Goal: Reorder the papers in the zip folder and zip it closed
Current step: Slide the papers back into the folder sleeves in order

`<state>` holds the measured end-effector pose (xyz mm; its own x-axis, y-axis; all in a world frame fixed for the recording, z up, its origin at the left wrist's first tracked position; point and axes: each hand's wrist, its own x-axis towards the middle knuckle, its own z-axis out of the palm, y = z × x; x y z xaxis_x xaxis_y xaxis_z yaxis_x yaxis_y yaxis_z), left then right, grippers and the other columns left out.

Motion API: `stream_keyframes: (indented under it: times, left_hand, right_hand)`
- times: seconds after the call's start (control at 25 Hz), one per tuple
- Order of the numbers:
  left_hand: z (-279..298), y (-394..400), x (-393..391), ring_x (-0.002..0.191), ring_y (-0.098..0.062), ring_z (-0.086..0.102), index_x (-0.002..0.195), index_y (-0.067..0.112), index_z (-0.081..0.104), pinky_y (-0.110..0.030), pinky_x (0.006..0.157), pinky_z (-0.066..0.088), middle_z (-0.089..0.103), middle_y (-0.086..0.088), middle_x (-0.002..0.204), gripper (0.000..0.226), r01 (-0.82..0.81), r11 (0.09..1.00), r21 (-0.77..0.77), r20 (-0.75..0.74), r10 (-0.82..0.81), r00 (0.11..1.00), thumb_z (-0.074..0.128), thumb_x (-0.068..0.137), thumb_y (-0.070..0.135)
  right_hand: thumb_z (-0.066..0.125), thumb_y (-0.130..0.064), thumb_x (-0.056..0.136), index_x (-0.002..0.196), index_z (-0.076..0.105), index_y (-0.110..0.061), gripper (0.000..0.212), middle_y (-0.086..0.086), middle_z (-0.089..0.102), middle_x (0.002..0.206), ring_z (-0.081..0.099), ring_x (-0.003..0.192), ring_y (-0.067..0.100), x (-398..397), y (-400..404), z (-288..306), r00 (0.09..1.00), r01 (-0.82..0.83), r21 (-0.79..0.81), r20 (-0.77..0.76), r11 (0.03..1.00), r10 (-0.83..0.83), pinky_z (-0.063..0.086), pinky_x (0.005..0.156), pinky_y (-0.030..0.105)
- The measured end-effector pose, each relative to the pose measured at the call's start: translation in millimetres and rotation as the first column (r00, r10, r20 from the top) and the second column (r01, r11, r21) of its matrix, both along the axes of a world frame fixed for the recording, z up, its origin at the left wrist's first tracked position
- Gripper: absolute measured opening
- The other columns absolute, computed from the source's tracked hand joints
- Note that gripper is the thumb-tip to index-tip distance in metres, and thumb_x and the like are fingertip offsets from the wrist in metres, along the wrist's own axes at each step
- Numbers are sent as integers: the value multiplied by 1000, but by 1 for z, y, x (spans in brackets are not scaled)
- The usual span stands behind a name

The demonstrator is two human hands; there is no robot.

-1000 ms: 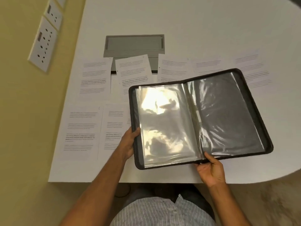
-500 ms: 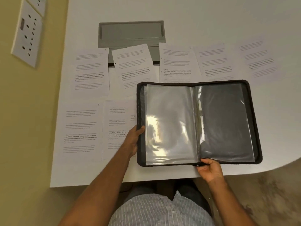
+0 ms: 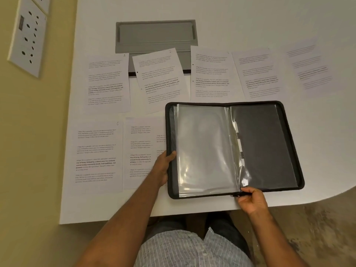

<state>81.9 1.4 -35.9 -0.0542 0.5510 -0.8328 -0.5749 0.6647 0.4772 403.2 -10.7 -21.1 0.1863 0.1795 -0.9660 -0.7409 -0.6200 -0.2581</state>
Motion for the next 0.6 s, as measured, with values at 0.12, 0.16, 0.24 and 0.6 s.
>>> stream_keyframes:
  times: [0.12, 0.16, 0.24, 0.6]
  left_hand:
    - [-4, 3, 1, 111, -29, 68, 133, 15, 63, -37, 87, 57, 73, -9, 120, 34, 6, 1000, -8, -50, -7, 999, 64, 100, 24]
    - [-4, 4, 2, 111, -29, 68, 132, 14, 64, -37, 87, 57, 73, -10, 119, 34, 17, 1000, -15, -80, -18, 997, 64, 100, 25]
    - [-4, 7, 1, 107, -27, 68, 127, 12, 66, -35, 85, 58, 73, -9, 116, 31, 40, 999, -35, -141, -44, 989, 64, 101, 27]
    - [-5, -6, -6, 94, -17, 60, 124, 8, 59, -30, 86, 52, 62, -4, 104, 28, 375, 922, -98, -723, -325, 610, 66, 97, 13]
  right_hand:
    - [54, 12, 84, 89, 61, -6, 20, 11, 66, 93, 63, 85, 25, -2, 2, 4, 997, -68, -36, 45, 997, 70, 55, 93, 42]
    - [55, 9, 91, 92, 63, -5, 15, 12, 66, 95, 64, 86, 25, -2, 2, 5, 994, -86, -45, 68, 995, 89, 55, 92, 43]
    - [58, 4, 97, 103, 64, -1, 10, 14, 66, 98, 64, 86, 24, -1, 3, 7, 981, -112, -88, 147, 990, 124, 56, 88, 41]
    - [71, -7, 92, 125, 52, -17, 39, 9, 48, 132, 63, 101, 26, -38, 0, 15, 576, -409, -79, 750, 909, 324, 58, 82, 33]
